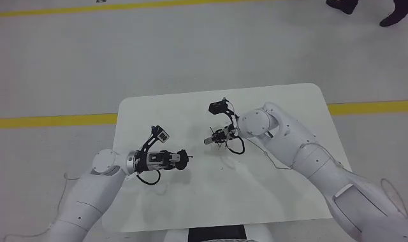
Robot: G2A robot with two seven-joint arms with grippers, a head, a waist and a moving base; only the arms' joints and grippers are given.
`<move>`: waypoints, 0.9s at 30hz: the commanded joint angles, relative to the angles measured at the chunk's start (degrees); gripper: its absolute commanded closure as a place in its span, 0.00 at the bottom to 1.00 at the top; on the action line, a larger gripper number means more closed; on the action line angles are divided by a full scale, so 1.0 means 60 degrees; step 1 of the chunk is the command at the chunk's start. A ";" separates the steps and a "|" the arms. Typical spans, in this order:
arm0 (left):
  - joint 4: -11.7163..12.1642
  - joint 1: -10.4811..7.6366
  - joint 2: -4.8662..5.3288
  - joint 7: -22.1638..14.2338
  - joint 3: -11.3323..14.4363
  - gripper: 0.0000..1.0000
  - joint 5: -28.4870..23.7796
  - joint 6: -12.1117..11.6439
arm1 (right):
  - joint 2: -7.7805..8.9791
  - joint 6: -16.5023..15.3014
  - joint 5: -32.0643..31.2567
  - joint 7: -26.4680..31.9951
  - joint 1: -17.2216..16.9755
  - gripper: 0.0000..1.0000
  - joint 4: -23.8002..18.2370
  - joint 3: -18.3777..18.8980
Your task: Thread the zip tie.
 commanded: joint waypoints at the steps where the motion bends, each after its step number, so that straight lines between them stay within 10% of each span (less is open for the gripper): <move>1: 0.0000 0.0000 0.0000 0.0000 0.0000 1.00 0.0000 0.0000 | -0.0010 0.0024 -0.0064 -0.0022 -0.0007 0.51 -0.0021 0.0002; 8: 0.0000 0.0000 0.0000 0.0000 0.0000 1.00 0.0000 0.0000 | -0.0040 -0.0029 -0.0242 -0.0060 -0.0051 0.81 -0.0013 0.0010; 27: 0.0000 0.0000 0.0000 0.0000 0.0000 1.00 0.0000 0.0000 | -0.0312 0.0034 -0.0524 -0.0515 -0.0018 0.99 0.0589 -0.0189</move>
